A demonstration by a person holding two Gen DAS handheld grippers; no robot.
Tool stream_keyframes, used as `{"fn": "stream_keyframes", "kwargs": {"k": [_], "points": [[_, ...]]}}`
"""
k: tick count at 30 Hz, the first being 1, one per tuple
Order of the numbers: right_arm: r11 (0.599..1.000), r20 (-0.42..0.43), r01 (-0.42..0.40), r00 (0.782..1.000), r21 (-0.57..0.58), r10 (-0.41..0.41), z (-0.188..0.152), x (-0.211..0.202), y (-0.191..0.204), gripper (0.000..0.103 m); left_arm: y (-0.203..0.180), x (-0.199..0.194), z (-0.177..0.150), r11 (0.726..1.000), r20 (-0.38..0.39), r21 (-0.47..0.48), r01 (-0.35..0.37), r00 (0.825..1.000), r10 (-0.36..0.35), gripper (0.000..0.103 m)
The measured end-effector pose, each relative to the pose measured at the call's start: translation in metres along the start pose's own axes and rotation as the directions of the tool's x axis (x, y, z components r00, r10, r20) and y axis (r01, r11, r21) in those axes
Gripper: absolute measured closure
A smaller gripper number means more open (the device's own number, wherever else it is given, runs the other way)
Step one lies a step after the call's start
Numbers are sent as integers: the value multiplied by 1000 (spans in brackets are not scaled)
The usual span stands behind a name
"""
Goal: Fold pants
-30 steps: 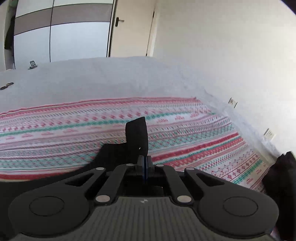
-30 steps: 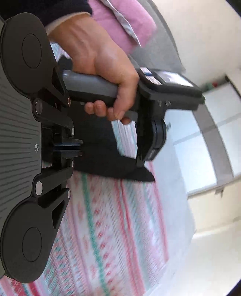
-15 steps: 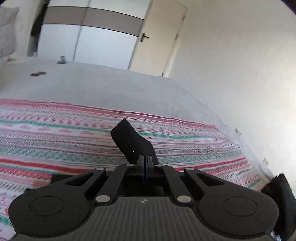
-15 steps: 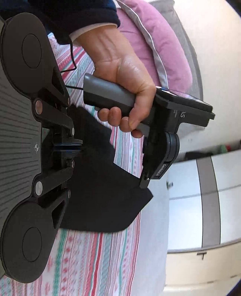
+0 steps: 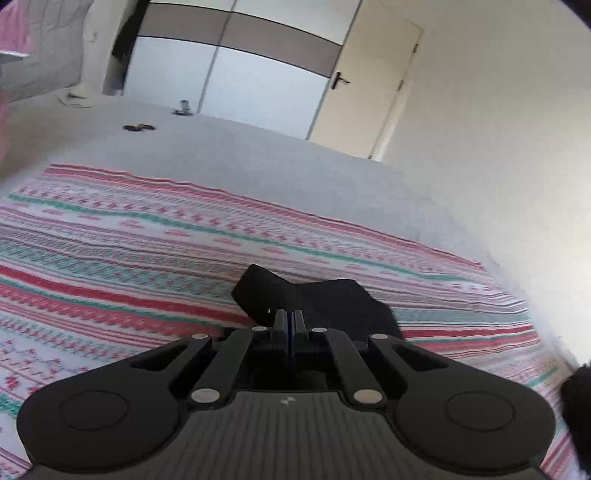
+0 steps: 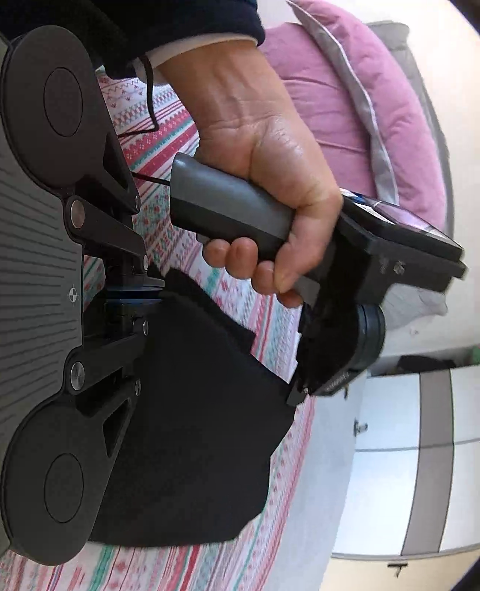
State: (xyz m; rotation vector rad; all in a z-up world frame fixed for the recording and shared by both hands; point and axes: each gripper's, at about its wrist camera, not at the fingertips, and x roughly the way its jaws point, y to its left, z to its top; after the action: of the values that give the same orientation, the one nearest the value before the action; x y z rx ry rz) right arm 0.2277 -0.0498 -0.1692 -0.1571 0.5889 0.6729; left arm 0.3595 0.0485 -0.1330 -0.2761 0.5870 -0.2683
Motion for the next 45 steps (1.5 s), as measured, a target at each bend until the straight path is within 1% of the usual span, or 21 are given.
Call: {"fn": "stream_keyframes", "kwargs": {"k": [6,8,12,17,19,20,21,23,24,25,26,27,29,30,31,33,35,37,39,42,45], "points": [[998,-31,-45,999,-53,44,0,23,20,100,34,-18,-5,997,-16,-65,-53,999,52,103],[995,-45,-55,998,-78,52,-1,31,26,100,43,-24,-9,996,-26,-50,-75,997,74,103],[992,-103,-75,993,-98,65,-11,47,32,99,55,-27,-22,993,-79,-27,-119,990,117,103],[989,-133,-85,989,-118,69,-18,50,35,96,51,-37,-27,992,-77,4,-124,989,124,103],[988,-161,-113,982,-108,95,-15,50,34,90,54,-38,-28,991,-89,1,-131,987,131,103],[987,-174,-124,979,-101,105,-13,47,33,86,55,-41,-27,991,-92,-7,-133,987,131,100],[987,-173,-135,978,-84,119,-9,42,30,77,55,-47,-26,990,-84,-13,-138,987,137,97],[983,-135,-181,975,-33,175,-1,28,20,72,53,-59,-22,990,-50,-1,-143,989,142,97],[977,-111,-212,971,7,212,5,18,12,66,51,-68,-22,991,-29,12,-135,990,135,97],[971,-83,-234,968,47,237,11,9,2,54,46,-76,-22,992,-12,23,-123,992,123,97],[969,-53,-234,970,77,238,17,1,-8,46,41,-83,-23,994,1,33,-102,995,102,97],[972,-32,-214,975,94,218,20,-6,-18,33,36,-87,-25,996,6,40,-78,997,77,97],[986,-16,-106,994,129,109,24,-13,-44,30,28,-85,-30,998,-9,44,-35,999,35,97],[985,-30,-53,998,164,59,24,-13,-57,30,22,-82,-35,998,-30,51,-30,999,31,97],[977,-58,-6,998,215,19,22,-10,-73,30,17,-76,-40,997,-59,68,-43,997,47,97],[954,-106,59,994,294,-28,14,-3,-98,30,9,-64,-50,991,-113,103,-87,989,98,97],[942,-157,106,986,318,-57,6,7,-112,30,5,-54,-59,986,-160,114,-120,977,138,97],[933,-201,117,978,340,-49,-3,19,-119,30,6,-53,-63,984,-172,112,-142,972,160,97],[936,-226,132,972,326,-58,-4,30,-116,30,5,-55,-63,982,-172,115,-153,970,171,97],[951,-227,144,970,273,-82,6,37,-107,30,7,-57,-64,983,-176,109,-151,970,169,97],[950,-197,158,975,269,-106,13,43,-119,30,8,-59,-63,982,-180,115,-149,969,168,97]]}}
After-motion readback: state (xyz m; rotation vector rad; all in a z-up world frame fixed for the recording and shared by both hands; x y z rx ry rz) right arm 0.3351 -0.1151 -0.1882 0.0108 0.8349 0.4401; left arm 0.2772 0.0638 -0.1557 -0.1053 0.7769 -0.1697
